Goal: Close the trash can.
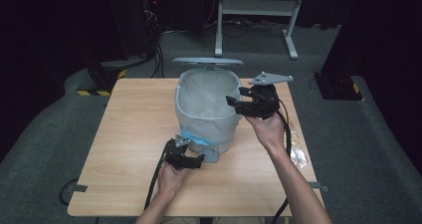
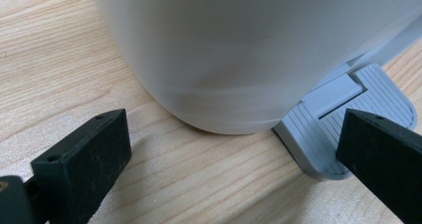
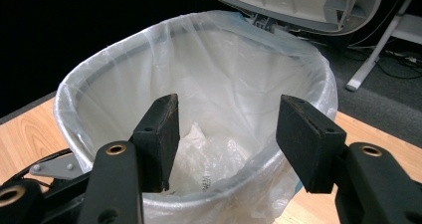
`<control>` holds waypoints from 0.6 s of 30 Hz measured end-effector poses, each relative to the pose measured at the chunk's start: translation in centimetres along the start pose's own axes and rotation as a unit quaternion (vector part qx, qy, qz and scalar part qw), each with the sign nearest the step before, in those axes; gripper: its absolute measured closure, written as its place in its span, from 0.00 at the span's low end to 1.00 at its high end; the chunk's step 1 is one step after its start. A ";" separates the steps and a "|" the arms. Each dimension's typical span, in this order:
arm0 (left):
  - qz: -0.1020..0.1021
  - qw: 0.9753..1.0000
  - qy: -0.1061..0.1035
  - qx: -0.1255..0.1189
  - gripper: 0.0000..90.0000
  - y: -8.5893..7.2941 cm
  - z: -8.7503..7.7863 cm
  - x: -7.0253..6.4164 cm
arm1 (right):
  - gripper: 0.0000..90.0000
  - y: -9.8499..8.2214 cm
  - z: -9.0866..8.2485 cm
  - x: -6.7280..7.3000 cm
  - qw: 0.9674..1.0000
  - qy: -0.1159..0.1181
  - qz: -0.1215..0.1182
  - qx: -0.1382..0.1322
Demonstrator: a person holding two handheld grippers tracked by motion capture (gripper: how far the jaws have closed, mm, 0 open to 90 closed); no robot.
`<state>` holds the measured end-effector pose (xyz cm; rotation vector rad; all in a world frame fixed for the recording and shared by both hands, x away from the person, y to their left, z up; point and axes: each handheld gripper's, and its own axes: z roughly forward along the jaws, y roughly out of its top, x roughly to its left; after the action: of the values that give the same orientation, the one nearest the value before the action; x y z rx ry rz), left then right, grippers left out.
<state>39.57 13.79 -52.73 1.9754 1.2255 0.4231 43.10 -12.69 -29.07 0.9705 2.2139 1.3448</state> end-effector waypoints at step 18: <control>0.001 1.000 0.001 -0.001 0.01 0.0 0.0 0.0 | 0.47 -1.4 -2.3 -0.6 1.000 -0.010 0.003 -0.019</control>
<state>39.53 13.75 -52.72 1.9754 1.2245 0.4277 41.56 -14.99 -29.23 0.9735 2.1644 1.3694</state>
